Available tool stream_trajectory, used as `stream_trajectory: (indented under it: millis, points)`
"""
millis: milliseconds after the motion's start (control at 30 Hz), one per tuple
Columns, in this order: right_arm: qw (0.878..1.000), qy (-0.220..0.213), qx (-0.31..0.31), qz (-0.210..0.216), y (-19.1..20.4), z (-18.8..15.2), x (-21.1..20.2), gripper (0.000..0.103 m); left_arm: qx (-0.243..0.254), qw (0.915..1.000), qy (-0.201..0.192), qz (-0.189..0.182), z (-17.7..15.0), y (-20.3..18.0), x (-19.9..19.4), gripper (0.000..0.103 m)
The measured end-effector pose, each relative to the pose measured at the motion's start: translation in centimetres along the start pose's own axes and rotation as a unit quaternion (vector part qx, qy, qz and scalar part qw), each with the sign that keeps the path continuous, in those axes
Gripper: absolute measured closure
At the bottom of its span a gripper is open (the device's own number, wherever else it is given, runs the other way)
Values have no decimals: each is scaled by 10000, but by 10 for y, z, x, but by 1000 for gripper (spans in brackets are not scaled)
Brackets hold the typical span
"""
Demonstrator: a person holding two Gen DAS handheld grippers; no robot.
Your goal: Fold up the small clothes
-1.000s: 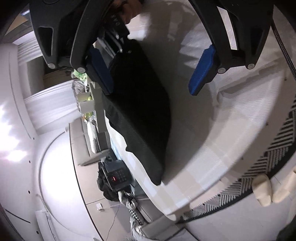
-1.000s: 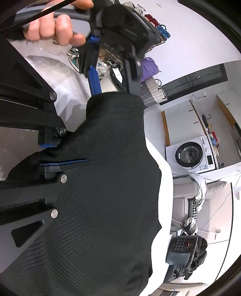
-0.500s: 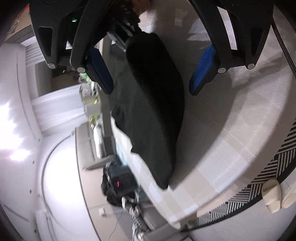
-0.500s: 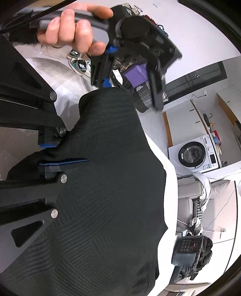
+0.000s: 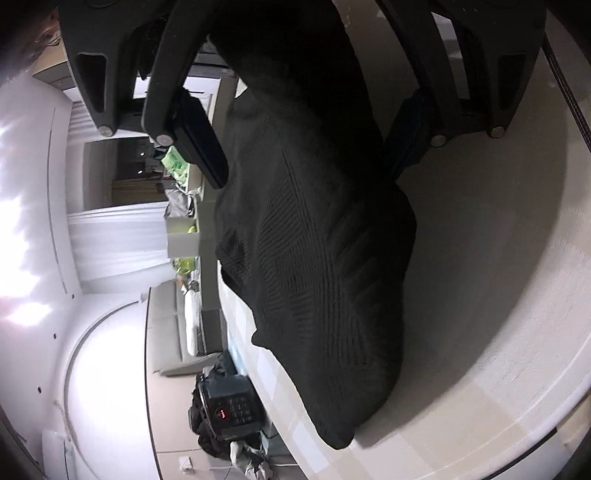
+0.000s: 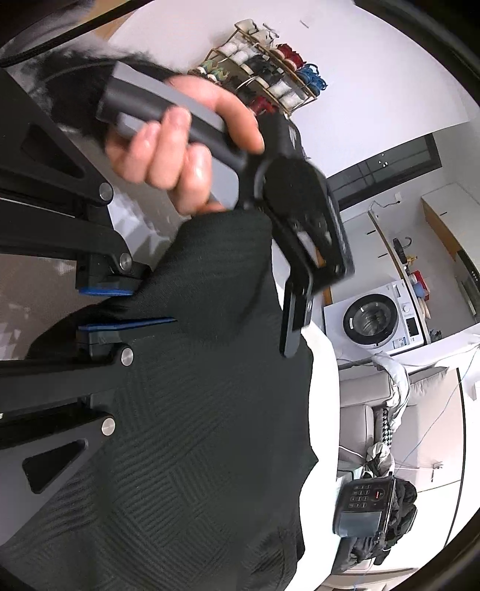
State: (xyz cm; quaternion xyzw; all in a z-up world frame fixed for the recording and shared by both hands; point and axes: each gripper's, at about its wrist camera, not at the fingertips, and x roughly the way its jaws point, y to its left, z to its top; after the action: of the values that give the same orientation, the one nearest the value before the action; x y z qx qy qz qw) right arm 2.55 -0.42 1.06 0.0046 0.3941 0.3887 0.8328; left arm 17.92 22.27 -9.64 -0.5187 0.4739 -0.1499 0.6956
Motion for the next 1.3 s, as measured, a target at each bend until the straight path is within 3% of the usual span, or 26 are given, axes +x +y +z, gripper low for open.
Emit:
stream_trajectory:
  millis: [33,133,233,333,367,433,500,533,800,933,1000,1100,1133,1200,1233,1267,1300]
  points:
    - [10000,-16,-6,4,0,0,-1,92,25,10000,4,66,0,-2,-1,38]
    - [10000,-35,-17,18,-1,-1,-2,92,269,9985,-127,453,2,-11,-1,82]
    - [10000,-12,32,64,-5,-3,-2,92,550,9952,-463,666,-4,-24,-9,92]
    - [9998,-9,81,165,-7,-1,-5,92,960,9896,-692,811,-11,-52,-17,95]
    - [9997,34,75,223,-8,-1,-7,92,1073,9879,-732,845,-14,-60,-20,95]
    - [9994,184,42,277,-12,2,-11,79,1362,9826,-827,949,-18,-84,-21,95]
    - [9995,39,158,262,-26,2,-25,49,1591,9784,-866,992,-22,-106,-19,95]
    - [9995,-56,224,212,-32,1,-32,45,1659,9772,-873,998,-22,-115,-17,95]
    - [9955,-388,596,-633,-95,-3,-88,35,2607,9570,-632,1100,-59,-216,31,95]
    - [9892,-550,874,-1039,-130,-10,-123,33,3194,9413,-304,1050,-93,-282,81,95]
    - [9845,-589,977,-1335,-150,-17,-144,33,3346,9373,-138,964,-108,-303,105,95]
    - [9763,-565,1197,-1714,-172,-34,-173,33,3631,9283,322,739,-142,-340,165,95]
    - [9749,-547,1254,-1758,-178,-40,-179,32,3667,9265,518,663,-154,-348,186,93]
    - [9720,-455,1390,-1839,-190,-57,-192,32,3645,9253,944,460,-172,-352,221,77]
    - [9709,-414,1469,-1845,-195,-66,-196,31,3643,9226,1213,359,-181,-351,237,56]
    - [9685,-356,1612,-1864,-202,-78,-200,31,3570,9218,1463,375,-189,-347,254,47]
    - [9668,-335,1705,-1873,-207,-83,-199,30,3509,9215,1589,488,-196,-344,266,47]
